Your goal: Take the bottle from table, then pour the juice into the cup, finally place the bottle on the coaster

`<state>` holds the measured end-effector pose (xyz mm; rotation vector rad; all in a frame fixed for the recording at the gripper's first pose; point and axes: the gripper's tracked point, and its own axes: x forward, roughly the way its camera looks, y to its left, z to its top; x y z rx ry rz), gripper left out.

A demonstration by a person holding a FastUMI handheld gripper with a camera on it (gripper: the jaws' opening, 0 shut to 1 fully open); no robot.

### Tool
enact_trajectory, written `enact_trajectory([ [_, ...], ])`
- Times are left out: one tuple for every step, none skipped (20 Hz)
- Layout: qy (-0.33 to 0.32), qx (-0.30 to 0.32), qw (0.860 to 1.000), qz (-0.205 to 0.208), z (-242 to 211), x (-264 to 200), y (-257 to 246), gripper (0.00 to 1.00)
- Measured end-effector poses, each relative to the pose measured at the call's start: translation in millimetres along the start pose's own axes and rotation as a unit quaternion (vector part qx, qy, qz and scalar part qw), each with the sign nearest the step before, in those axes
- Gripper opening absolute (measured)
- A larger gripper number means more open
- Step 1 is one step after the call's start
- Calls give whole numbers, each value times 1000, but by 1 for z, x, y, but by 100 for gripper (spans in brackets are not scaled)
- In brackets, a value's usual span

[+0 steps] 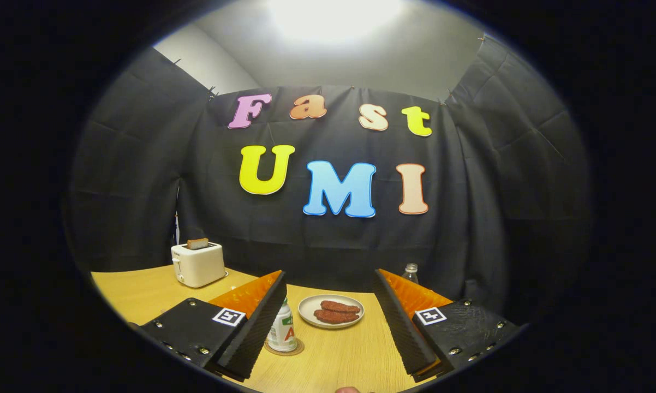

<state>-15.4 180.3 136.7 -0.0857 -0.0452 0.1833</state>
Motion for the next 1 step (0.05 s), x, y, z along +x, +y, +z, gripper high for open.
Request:
enact_trajectory([
  [5, 1, 1000, 6, -16, -5, -1, 98],
])
